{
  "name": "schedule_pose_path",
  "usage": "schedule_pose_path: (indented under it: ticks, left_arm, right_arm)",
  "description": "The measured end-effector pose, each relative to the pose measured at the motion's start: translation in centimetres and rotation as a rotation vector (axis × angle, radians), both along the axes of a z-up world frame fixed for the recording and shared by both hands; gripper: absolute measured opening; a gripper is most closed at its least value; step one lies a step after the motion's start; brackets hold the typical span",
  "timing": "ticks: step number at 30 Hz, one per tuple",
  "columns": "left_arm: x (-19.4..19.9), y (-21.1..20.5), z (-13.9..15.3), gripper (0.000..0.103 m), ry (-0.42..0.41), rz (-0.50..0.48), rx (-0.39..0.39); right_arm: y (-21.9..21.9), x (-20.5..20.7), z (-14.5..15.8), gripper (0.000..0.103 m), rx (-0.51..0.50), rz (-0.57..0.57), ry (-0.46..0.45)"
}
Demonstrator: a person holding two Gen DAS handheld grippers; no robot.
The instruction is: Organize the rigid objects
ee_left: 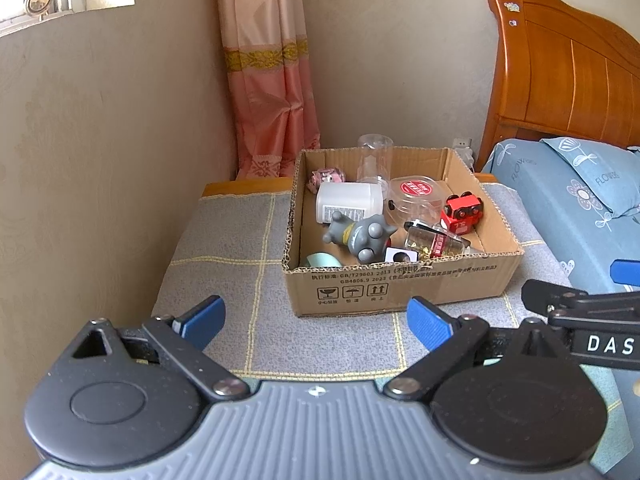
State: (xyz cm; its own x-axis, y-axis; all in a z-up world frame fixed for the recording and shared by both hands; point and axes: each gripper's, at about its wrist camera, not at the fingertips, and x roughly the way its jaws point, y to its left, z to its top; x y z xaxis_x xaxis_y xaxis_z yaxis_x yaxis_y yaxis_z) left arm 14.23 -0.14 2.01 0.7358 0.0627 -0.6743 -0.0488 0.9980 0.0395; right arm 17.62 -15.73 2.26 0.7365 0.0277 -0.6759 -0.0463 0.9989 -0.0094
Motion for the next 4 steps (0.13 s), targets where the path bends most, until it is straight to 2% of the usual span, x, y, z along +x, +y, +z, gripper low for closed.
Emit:
schedule_pose_path:
  ticks: [4]
  left_arm:
    - [0.00, 0.03, 0.02, 0.097, 0.003, 0.000, -0.002]
  right_arm:
    - [0.01, -0.02, 0.02, 0.103, -0.001, 0.000, 0.002]
